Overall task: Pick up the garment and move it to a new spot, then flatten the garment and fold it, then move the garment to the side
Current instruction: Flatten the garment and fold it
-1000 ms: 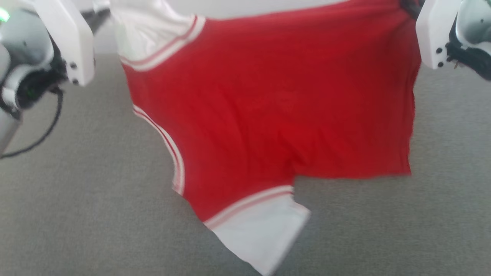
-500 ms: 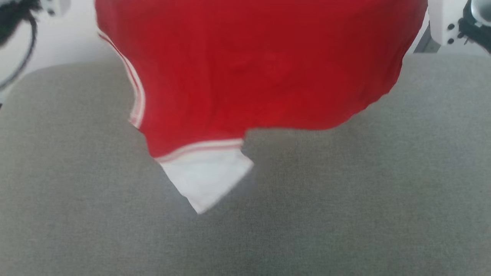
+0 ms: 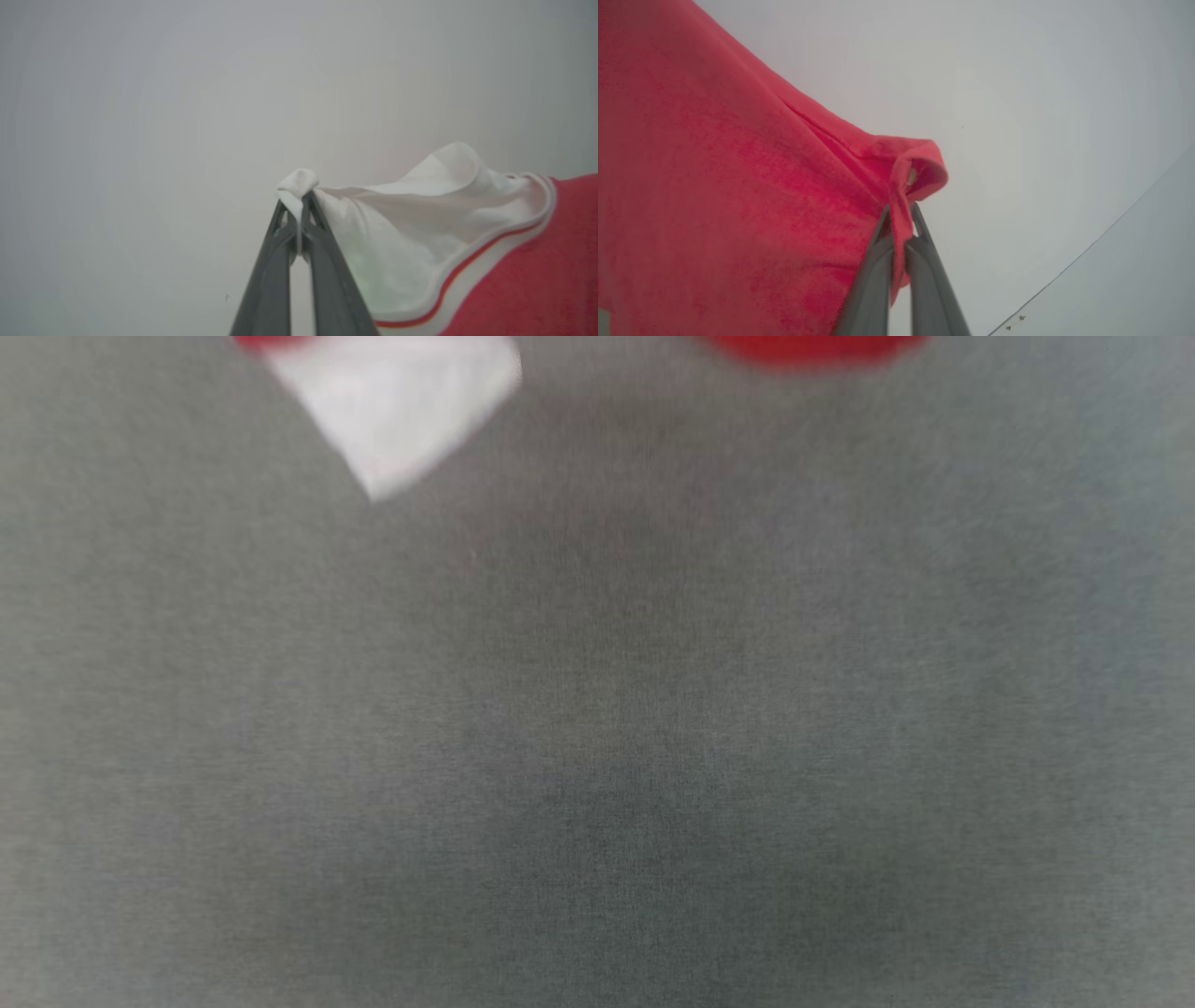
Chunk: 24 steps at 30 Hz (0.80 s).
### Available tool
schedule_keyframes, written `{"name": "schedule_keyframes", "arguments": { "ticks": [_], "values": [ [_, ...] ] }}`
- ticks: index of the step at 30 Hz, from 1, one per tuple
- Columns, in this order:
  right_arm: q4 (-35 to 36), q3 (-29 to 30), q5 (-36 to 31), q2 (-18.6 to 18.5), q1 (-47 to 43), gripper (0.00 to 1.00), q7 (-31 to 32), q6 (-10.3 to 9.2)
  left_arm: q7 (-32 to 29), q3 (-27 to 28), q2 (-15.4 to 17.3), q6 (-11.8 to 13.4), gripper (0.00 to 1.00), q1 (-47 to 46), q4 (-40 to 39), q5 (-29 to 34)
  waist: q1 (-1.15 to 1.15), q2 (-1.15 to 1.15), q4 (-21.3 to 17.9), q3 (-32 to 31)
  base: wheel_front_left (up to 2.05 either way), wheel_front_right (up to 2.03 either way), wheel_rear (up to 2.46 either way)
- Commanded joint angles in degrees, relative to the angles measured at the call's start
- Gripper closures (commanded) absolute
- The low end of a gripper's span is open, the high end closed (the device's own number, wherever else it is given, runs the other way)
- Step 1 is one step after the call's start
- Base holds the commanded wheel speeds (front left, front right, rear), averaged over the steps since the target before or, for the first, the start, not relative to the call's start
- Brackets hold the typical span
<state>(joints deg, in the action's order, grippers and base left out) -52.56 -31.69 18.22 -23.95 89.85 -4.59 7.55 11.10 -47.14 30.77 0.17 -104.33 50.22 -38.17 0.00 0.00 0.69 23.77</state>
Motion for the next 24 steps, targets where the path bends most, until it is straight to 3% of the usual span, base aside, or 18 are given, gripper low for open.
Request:
{"name": "schedule_keyframes", "arguments": {
  "ticks": [1, 4, 7, 12, 15, 19, 24],
  "values": [
    [-1.6, 2.0, -2.9, 0.3, 1.5, 1.00, -3.2, -0.12, 2.0, 0.6, 0.0, 0.8, 1.00, -2.2, 0.8, 1.3, 0.00, 0.00, -0.2, 5.1, 0.00, 0.00, 0.00],
    [-5.0, 6.9, -10.1, 1.7, 3.4, 1.00, -8.4, -0.11, 3.9, 2.1, -1.0, 1.5, 1.00, -4.7, 1.4, 2.7, 0.00, 0.00, 0.2, 7.2, 0.00, 0.00, 0.00],
    [-6.9, 10.6, -15.4, 3.9, 2.7, 1.00, -9.9, -0.11, 4.2, 4.7, -1.1, 1.1, 1.00, -3.5, -2.2, 5.1, 0.00, 0.00, 0.9, 8.2, 0.00, 0.00, 0.00],
    [-12.0, 12.2, -19.0, 6.4, -1.7, 1.00, -10.2, -0.11, 4.1, 4.9, -3.1, -4.6, 1.00, 5.7, 1.0, 3.6, 0.00, 0.00, 2.3, 6.4, 0.00, 0.00, 0.00],
    [-15.2, 10.8, -18.3, 8.0, -5.4, 1.00, -9.2, -0.11, 0.0, 2.9, -4.9, -7.0, 1.00, 11.2, 5.1, 0.5, 0.00, 0.00, 2.9, 4.2, 0.00, 0.00, 0.00],
    [-17.9, 7.7, -15.4, 9.6, -10.0, 1.00, -7.6, -0.11, -7.0, -1.3, -5.6, -7.6, 1.00, 18.3, 4.4, -4.2, 0.00, 0.00, 3.5, 1.1, 0.00, 0.00, 0.00],
    [-18.1, 1.6, -8.7, 10.5, -17.3, 1.00, -4.9, -0.11, -18.8, -8.0, -1.7, -7.6, 1.00, 27.5, -4.2, -13.4, 0.00, 0.00, 4.2, -3.3, 0.00, 0.00, 0.00]
  ]
}}
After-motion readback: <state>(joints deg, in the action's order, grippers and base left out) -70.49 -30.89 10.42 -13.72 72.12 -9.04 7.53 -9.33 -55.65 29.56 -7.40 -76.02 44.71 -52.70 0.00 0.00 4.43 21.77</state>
